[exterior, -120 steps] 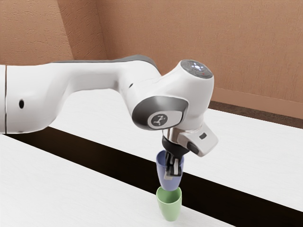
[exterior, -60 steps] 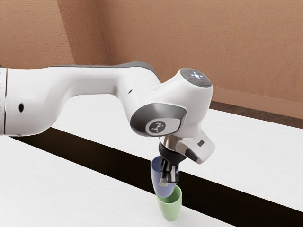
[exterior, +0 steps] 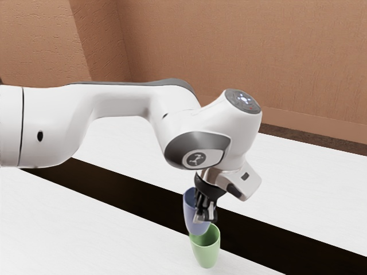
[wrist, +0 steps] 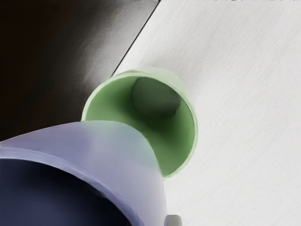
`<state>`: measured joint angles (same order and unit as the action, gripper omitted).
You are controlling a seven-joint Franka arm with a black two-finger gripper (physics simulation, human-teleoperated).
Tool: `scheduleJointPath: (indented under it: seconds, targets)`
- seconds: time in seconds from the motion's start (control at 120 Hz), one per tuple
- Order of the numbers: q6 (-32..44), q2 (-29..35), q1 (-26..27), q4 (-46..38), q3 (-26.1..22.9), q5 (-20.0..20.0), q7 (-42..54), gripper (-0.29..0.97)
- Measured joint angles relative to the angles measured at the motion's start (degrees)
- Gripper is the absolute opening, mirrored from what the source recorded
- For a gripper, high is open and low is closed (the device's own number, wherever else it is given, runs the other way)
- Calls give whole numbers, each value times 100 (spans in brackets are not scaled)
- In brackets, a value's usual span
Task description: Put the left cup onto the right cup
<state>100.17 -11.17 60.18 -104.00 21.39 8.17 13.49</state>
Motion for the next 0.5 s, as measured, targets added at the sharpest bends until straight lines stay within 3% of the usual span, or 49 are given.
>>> scheduleJointPath:
  seconds: [0.5]
  targets:
    - [-109, -240, 92, 379, -5, 29, 203, -10]
